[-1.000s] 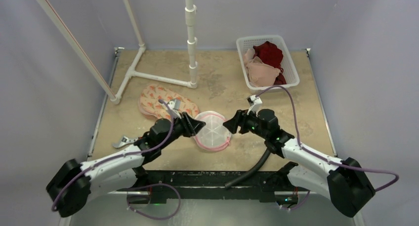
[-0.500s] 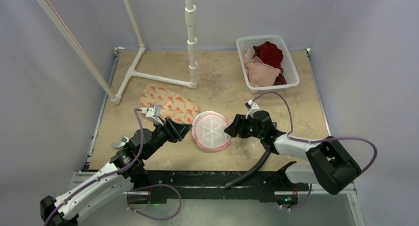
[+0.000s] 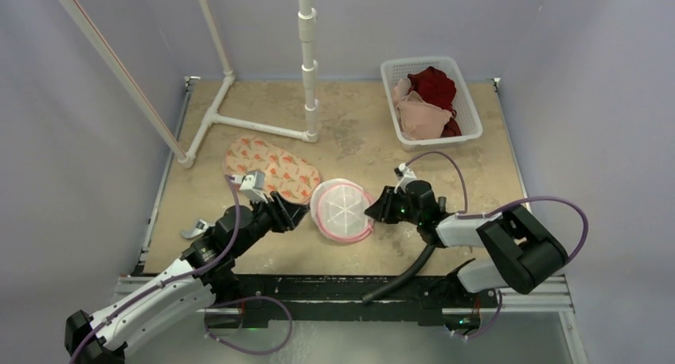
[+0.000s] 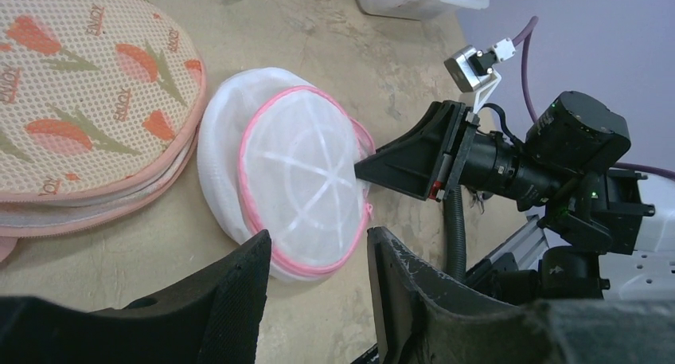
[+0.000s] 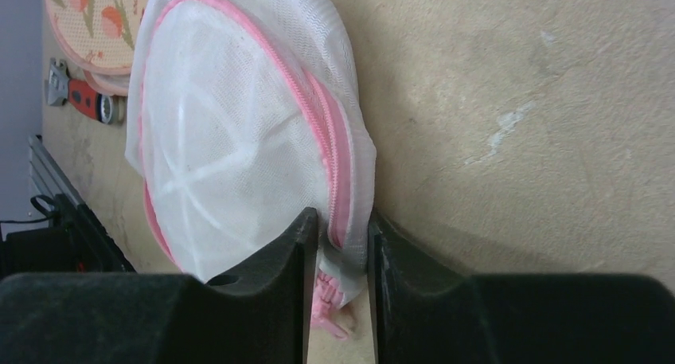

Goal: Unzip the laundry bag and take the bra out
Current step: Move the laundry bag to the center of the board.

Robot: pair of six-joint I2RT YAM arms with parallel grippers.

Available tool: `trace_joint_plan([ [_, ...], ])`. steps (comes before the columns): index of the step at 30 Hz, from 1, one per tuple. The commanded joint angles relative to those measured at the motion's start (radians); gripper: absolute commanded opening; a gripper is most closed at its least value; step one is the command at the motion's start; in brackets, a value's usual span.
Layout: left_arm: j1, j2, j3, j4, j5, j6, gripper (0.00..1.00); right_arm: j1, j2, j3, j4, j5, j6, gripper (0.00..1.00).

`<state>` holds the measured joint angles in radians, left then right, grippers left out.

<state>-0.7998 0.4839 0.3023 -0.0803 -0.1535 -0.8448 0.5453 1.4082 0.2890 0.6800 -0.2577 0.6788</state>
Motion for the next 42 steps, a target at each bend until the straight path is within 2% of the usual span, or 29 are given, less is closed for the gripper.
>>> trace_joint_plan([
  [1,-0.002,0.027,0.018,0.03,-0.009,0.014,0.47,-0.022,0.016,-0.011,0.054,0.067,0.017,0.28],
  [4,-0.003,0.05,0.021,0.028,-0.012,0.018,0.47,-0.028,0.028,-0.007,0.069,0.07,0.027,0.22],
  [10,-0.002,0.059,0.022,0.026,-0.035,0.031,0.46,-0.046,0.003,0.0,0.054,0.124,0.058,0.18],
  [18,-0.002,0.078,0.032,0.008,-0.065,0.054,0.46,-0.134,-0.018,0.038,0.005,0.159,0.067,0.18],
  [27,-0.002,0.052,0.037,-0.024,-0.074,0.057,0.46,-0.161,0.011,0.095,-0.035,0.177,0.031,0.2],
  [30,-0.003,0.04,0.037,-0.038,-0.082,0.058,0.46,-0.161,-0.009,0.098,-0.063,0.179,0.016,0.26],
  [34,-0.002,0.034,0.041,-0.045,-0.082,0.061,0.46,-0.159,-0.109,0.111,-0.14,0.219,-0.02,0.54],
  [36,-0.002,0.036,0.049,-0.052,-0.082,0.065,0.46,-0.158,-0.203,0.133,-0.227,0.222,-0.04,0.63],
  [39,-0.001,0.038,0.068,-0.066,-0.086,0.076,0.47,-0.157,-0.313,0.182,-0.342,0.215,-0.087,0.66],
  [42,0.0,0.041,0.091,-0.086,-0.107,0.088,0.47,-0.155,-0.35,0.215,-0.304,0.052,-0.126,0.59],
])
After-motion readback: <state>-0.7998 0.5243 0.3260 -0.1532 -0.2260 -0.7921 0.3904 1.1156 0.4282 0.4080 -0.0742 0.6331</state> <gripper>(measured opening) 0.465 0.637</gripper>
